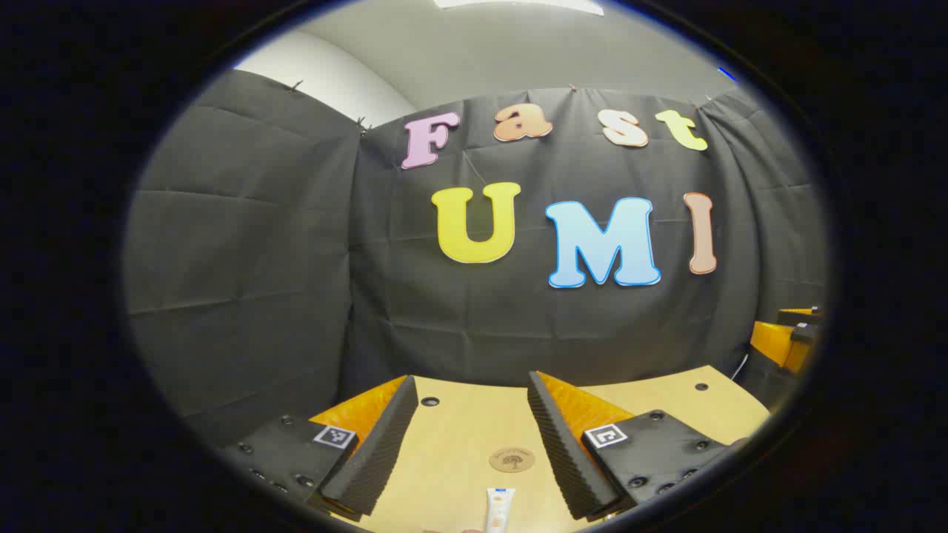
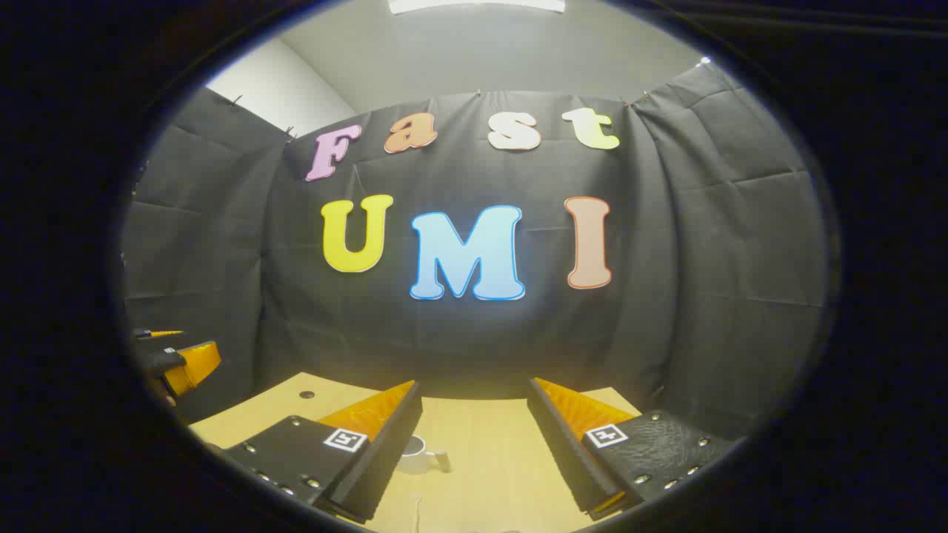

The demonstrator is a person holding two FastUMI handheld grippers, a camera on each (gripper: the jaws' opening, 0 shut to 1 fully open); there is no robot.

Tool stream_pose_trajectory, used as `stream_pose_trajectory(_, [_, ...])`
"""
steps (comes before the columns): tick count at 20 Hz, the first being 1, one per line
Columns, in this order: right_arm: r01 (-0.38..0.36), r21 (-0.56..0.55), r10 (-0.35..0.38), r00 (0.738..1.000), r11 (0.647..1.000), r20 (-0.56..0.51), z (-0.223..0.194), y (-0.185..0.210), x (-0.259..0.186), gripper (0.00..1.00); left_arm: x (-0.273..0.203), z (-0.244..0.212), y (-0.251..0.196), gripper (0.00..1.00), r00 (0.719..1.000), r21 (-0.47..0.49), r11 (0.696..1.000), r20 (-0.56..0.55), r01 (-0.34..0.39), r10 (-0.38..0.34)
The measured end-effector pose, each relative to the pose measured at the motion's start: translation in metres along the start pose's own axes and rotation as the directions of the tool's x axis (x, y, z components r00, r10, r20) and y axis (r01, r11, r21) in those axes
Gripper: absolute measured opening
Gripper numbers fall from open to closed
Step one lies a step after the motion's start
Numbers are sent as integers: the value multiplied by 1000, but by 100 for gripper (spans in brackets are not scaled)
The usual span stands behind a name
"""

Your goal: Put the toothbrush and toothpaste on the desktop into the cup, then pick up the cup and place it on the coaster on the desktop.

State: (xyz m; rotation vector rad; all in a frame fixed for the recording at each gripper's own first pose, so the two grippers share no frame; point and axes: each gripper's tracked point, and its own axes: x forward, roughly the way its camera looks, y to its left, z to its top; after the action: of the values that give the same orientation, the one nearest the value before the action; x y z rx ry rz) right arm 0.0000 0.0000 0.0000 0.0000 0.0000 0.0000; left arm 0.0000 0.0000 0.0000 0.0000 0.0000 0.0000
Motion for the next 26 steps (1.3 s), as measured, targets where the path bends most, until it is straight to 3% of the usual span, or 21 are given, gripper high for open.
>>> stream_pose_trajectory(26, [19,-6,-19,999,1000,-40,-22,3,4,91,13,-17,-19,96,996,3,997,-45,72,-71])
